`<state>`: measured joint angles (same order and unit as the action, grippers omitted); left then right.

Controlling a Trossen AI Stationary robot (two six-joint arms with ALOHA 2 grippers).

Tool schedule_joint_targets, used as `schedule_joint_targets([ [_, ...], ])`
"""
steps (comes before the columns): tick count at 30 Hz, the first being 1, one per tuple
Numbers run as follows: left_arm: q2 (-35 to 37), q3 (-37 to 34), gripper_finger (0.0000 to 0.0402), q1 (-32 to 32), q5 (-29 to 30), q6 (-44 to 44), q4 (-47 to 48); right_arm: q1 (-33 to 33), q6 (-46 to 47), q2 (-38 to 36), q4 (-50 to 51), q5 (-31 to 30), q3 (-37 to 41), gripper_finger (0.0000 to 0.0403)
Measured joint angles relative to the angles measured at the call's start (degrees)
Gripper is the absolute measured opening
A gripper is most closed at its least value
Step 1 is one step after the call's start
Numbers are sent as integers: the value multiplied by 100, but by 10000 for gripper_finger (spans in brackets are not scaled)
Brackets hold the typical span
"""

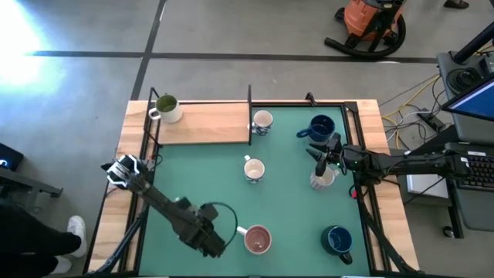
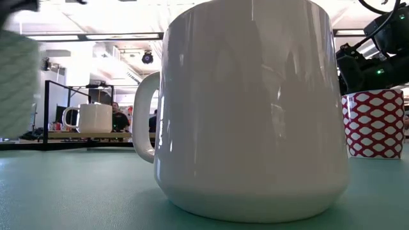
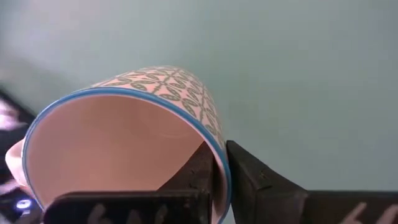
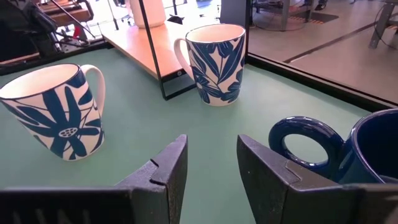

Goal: Place coffee mugs
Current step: Put the green patterned mug on the shelf

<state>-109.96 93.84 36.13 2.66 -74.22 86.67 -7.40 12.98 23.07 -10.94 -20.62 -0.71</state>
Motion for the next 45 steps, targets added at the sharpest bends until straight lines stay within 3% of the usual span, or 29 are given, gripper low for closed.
schedule_joint_targets([
  [4,486,-134,15,-396,454,269,202,-1,0,0,0,0,0,128],
  [9,1462,-780,17,-1065,788,512,186,0,2,0,2,0,2,128],
  [17,3194,-2365,16,-2674,842,1090,-406,-2,-5,0,2,0,2,128],
  [22,3858,-3054,16,-3649,850,1590,-887,-2,-2,0,0,2,0,128],
  [45,3755,-3265,16,-7122,577,4626,-1026,0,-2,0,0,2,1,128],
])
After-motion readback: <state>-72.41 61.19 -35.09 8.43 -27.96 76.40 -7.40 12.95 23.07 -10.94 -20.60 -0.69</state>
